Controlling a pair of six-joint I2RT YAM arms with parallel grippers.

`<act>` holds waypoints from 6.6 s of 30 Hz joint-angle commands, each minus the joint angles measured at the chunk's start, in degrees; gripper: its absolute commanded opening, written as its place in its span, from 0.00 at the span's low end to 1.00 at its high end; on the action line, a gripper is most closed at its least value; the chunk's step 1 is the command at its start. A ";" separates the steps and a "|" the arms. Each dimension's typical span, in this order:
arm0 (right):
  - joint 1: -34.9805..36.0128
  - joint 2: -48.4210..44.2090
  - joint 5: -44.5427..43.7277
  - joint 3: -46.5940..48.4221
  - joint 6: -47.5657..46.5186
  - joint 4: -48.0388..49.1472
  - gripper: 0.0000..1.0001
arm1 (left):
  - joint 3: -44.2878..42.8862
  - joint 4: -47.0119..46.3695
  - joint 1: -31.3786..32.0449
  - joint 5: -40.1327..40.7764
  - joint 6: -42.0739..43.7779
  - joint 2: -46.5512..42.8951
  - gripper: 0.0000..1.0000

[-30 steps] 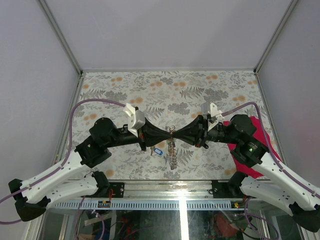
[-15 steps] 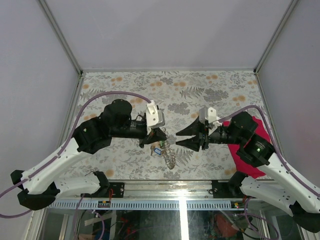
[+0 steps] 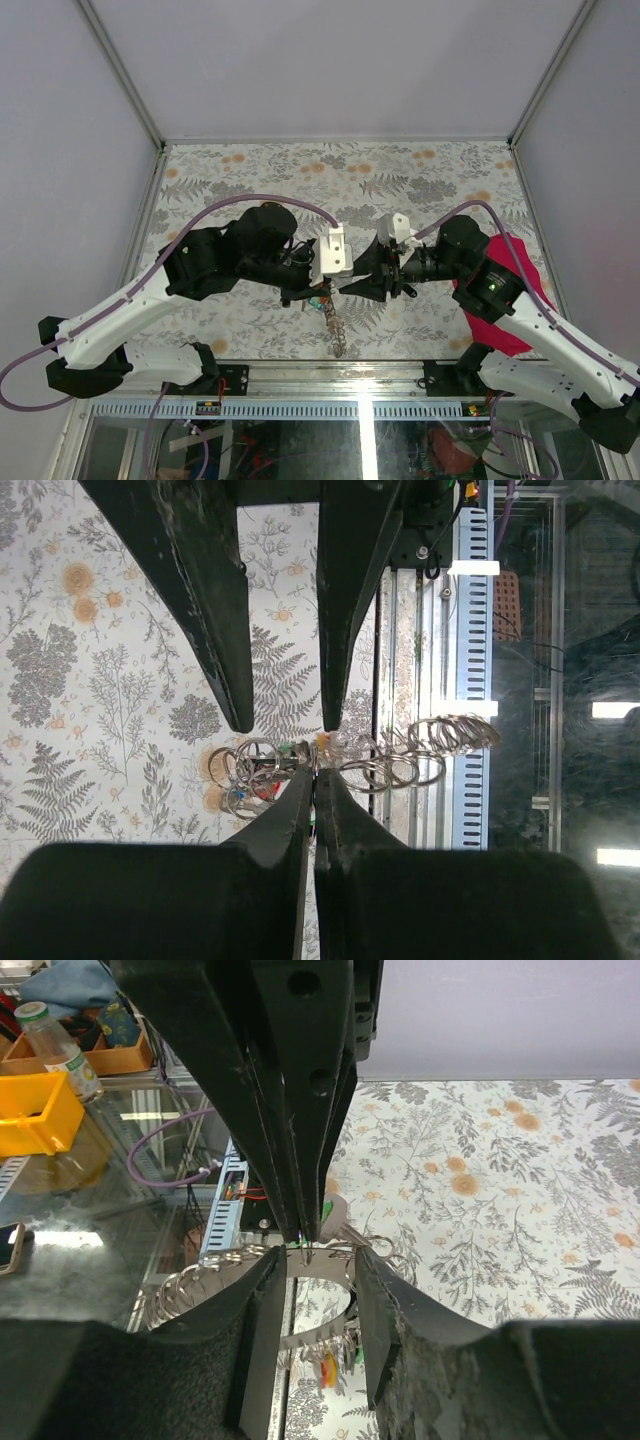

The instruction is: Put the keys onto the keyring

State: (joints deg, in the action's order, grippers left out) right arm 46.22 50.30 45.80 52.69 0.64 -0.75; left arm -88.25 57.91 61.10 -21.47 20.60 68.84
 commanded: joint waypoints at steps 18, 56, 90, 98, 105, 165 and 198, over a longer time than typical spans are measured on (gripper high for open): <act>-0.13 6.09 5.88 -0.55 3.87 7.42 0.30 | -2.42 -2.52 0.57 2.73 1.30 -1.69 0.00; -0.08 -0.61 4.43 -3.40 11.37 19.33 0.00 | 7.12 -15.59 0.52 1.03 -4.14 -11.11 0.23; -0.08 -2.09 2.71 -2.99 11.76 19.51 0.00 | 10.06 -19.72 0.59 -0.17 -4.86 -10.31 0.00; -0.05 -3.13 1.46 -0.40 5.89 10.63 0.24 | 8.32 -16.16 0.59 -0.28 -3.40 -8.92 0.00; -0.08 -1.15 3.37 3.04 1.29 2.12 0.31 | 4.46 -10.12 0.57 -1.15 -0.38 -5.73 0.00; -0.08 -0.90 1.00 4.49 2.52 3.21 0.00 | 9.22 -15.15 0.55 0.04 -2.74 -7.76 0.30; -0.07 -4.29 -0.66 2.04 10.58 14.87 0.00 | 14.01 -23.13 0.56 0.77 -6.81 -11.02 0.00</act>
State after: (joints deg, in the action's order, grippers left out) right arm 46.17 49.15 45.67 54.13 6.94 1.15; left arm -76.34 39.88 61.47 -20.99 16.29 59.35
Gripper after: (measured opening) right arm 0.010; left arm 0.010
